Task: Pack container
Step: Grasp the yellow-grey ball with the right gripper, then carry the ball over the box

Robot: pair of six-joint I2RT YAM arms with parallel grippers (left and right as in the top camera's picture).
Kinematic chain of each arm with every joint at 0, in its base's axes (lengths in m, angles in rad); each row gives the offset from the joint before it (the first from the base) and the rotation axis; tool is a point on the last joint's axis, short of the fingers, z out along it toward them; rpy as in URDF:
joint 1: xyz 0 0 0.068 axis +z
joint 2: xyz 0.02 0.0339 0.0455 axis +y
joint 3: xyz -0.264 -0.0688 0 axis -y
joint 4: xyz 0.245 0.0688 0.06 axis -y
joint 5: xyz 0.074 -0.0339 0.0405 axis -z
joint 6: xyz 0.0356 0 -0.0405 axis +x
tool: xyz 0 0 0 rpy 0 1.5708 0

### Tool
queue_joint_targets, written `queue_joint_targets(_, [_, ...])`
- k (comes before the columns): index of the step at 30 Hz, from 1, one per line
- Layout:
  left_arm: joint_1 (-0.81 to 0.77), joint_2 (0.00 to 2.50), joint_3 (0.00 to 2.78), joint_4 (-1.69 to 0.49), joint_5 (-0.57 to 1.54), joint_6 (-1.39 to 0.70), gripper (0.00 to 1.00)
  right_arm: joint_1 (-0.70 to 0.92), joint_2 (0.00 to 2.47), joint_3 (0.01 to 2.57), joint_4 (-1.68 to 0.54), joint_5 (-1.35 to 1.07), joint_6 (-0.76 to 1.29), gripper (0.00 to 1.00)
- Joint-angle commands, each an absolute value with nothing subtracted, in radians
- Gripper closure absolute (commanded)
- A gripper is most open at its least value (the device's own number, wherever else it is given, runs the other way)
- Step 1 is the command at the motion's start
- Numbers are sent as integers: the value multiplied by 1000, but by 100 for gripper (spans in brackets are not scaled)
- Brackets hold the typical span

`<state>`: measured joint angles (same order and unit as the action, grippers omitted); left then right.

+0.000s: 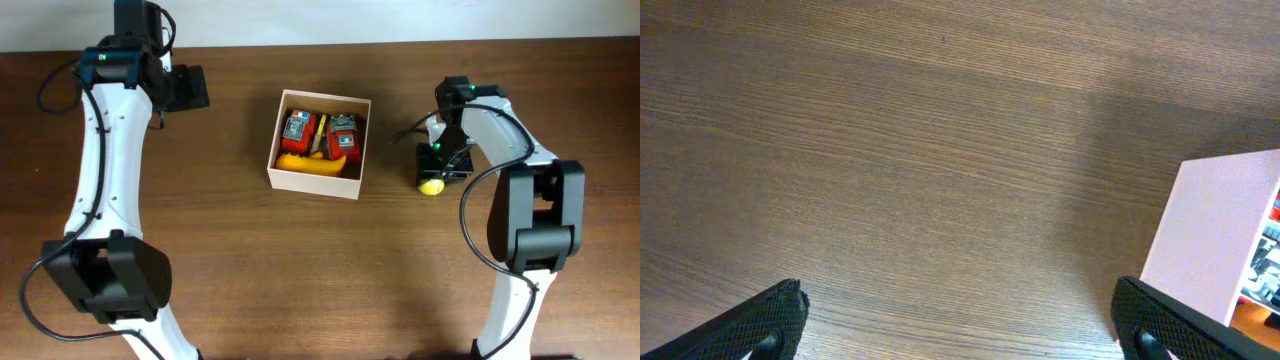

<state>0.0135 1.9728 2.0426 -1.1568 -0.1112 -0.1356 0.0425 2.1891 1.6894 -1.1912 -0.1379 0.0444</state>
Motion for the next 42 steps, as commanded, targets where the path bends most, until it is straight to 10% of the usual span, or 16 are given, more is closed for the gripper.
queue_joint_targets(1, [16,1946,2061,-1157,-109,-144,1,46,2170,1784,-1225,-158,41,55])
queue_joint_targets(18, [16,1946,2061,-1157,-109,-144,1,246,2160,2271,-1430,-145,-75,55])
queue_joint_targets(42, [16,1946,2061,-1157,-109,-144,1,465,2336,2259,-1178,-101,-75,55])
